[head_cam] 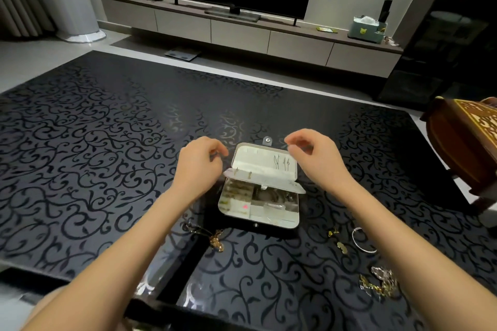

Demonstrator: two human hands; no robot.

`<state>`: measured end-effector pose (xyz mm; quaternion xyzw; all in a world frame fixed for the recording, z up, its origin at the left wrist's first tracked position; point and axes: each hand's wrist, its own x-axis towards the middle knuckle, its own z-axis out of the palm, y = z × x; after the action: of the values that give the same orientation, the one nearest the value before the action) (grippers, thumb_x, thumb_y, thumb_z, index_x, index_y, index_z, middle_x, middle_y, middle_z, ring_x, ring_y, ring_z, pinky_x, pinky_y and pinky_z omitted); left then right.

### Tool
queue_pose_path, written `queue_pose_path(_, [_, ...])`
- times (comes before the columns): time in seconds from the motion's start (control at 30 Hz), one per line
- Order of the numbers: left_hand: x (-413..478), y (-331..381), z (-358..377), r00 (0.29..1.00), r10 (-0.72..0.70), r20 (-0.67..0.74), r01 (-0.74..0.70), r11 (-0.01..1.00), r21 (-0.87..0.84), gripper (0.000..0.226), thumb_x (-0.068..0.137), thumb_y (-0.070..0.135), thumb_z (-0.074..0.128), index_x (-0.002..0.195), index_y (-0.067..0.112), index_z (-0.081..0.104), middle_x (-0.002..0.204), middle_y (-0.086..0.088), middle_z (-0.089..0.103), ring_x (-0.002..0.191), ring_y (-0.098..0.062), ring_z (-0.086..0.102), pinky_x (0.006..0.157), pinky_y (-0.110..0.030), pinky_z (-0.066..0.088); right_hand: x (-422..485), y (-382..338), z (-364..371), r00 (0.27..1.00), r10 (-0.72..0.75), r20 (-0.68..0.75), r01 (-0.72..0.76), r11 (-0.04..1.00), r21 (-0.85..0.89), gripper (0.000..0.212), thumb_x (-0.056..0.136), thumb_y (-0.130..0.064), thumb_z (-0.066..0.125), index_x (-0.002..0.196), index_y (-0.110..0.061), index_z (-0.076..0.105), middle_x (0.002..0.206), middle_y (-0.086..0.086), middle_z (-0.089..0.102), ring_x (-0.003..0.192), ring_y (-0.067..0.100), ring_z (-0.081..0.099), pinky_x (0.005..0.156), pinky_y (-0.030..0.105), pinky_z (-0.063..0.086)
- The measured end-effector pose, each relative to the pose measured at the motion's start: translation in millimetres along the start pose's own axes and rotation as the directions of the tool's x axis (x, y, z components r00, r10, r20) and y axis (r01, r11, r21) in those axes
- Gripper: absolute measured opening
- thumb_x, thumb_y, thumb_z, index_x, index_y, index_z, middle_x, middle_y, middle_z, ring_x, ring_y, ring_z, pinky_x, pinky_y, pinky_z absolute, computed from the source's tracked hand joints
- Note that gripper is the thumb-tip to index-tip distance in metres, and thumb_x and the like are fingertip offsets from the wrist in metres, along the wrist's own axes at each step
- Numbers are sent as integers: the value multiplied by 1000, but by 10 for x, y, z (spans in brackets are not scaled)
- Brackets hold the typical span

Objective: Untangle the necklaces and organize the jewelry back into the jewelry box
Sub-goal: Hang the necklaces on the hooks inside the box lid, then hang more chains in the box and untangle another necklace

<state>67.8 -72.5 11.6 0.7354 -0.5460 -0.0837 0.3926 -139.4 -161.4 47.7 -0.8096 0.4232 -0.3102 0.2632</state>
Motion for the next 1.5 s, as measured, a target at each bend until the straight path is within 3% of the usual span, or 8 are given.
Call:
queue_pose_path(0.27, [-507, -399, -253, 892, -242, 383, 99, 929, 357, 5, 80, 25, 65, 84, 26, 62, 82, 8, 54, 93, -19, 59, 75, -28, 42, -722, -464, 326, 954, -108, 279, 158, 973, -167, 13, 88, -22, 60, 90, -17, 72, 93, -5, 68, 88, 11, 57, 80, 27, 43])
queue_pose_path(0.77, [-865, -490, -195, 813, -132, 567, -241, 810, 535, 22, 96, 24, 42, 104, 15, 61, 109, -7, 50, 110, -26, 44, 86, -32, 32, -1124, -589, 1240, 905, 98, 414, 40, 949, -312, 23, 92, -26, 52, 108, -19, 66, 101, 2, 69, 98, 23, 60, 88, 35, 45])
queue_pose_path(0.93, [-865, -374, -384, 829, -39, 559, -101, 971, 217, 24, 93, 13, 46, 71, 22, 48, 81, 11, 49, 86, -16, 49, 72, -22, 35, -1084, -647, 1320, 914, 100, 394, 6, 966, -259, 24, 90, -28, 54, 111, -21, 65, 92, 3, 67, 91, 22, 58, 73, 31, 43])
queue_pose_path(1.03, [-847, -239, -532, 821, -1, 571, -33, 998, 49, 16, 94, 12, 46, 79, 18, 50, 83, 8, 55, 75, -12, 49, 62, -14, 37, -1039, -696, 1216, 927, 84, 366, -19, 984, -179, 16, 88, -27, 55, 91, -18, 68, 70, -3, 57, 75, 19, 53, 65, 31, 40])
queue_pose_path(1.13, [-849, -160, -689, 846, 4, 534, 60, 993, -102, 12, 96, 17, 45, 85, 16, 50, 96, -4, 65, 84, -23, 56, 74, -26, 45, -1016, -784, 1036, 938, 54, 341, -31, 997, -73, 14, 85, -30, 59, 82, -24, 72, 75, -6, 68, 73, 12, 60, 69, 29, 47])
queue_pose_path(1.27, [-881, -22, -807, 857, -6, 516, 247, 882, -400, 12, 98, 15, 44, 87, 15, 50, 88, -2, 64, 86, -19, 58, 89, -33, 47, -984, -956, 732, 926, 58, 374, -133, 975, 179, 11, 81, -22, 67, 73, -17, 74, 63, -9, 64, 61, 5, 54, 65, 26, 46])
queue_pose_path(1.4, [-835, 203, -808, 855, 29, 518, 362, 682, -636, 15, 99, 9, 41, 85, 11, 46, 77, -3, 59, 70, -12, 57, 73, -24, 49, -902, -1078, 365, 867, 78, 493, -268, 906, 328, 16, 82, -16, 68, 68, -10, 71, 58, -3, 59, 58, 7, 48, 58, 19, 38])
queue_pose_path(1.5, [-749, 366, -837, 869, 22, 494, 359, 659, -661, 16, 99, 8, 42, 83, 11, 46, 75, -3, 60, 70, -12, 60, 70, -24, 52, -823, -1110, 134, 862, 58, 504, -263, 901, 345, 18, 84, -19, 66, 79, -4, 74, 76, 17, 67, 73, 19, 57, 70, 33, 45])
